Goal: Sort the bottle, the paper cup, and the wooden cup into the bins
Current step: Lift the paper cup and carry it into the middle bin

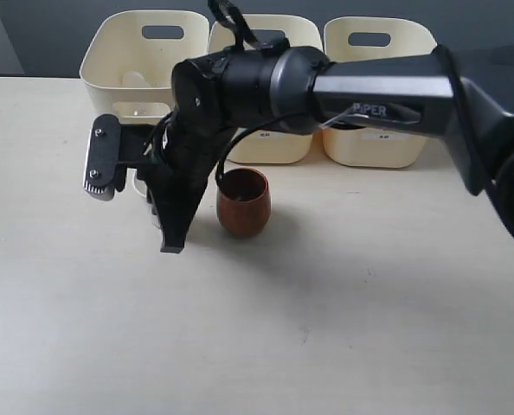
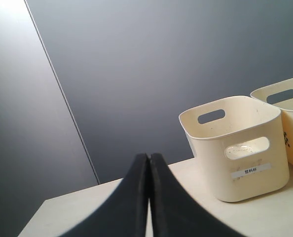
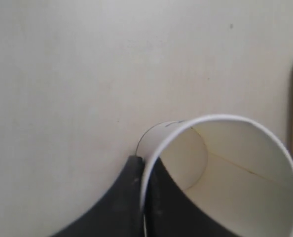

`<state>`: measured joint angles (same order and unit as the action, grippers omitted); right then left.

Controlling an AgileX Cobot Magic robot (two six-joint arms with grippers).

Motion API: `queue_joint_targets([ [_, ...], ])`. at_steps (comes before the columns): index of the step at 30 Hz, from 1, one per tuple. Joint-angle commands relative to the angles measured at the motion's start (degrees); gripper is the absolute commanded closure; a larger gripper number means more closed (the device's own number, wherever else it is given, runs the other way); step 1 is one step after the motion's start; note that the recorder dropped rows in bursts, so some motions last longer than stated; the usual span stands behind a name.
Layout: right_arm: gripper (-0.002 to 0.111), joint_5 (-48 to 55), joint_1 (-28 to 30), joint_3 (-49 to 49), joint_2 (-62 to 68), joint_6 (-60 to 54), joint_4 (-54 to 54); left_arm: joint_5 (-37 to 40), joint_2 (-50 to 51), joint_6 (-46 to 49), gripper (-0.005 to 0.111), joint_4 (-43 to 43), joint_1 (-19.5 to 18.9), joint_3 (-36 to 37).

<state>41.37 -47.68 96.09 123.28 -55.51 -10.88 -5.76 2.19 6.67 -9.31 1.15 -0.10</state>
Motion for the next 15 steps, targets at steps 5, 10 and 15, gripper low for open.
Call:
queue_joint_targets([
  [5, 0.109, 6.2, 0.3, 0.1, -12.2, 1.4, 1.3, -0.3, -0.1, -0.1, 0.107, 0.0, 0.1, 0.1],
  [10, 0.109, 6.1, 0.3, 0.1, -18.9, 9.5, 9.1, -0.3, -0.1, -0.1, 0.107, 0.0, 0.1, 0.1],
  [15, 0.109, 5.6, 0.4, 0.1, -21.4, 13.4, 14.0, -0.3, -0.1, -0.1, 0.107, 0.0, 0.1, 0.1],
])
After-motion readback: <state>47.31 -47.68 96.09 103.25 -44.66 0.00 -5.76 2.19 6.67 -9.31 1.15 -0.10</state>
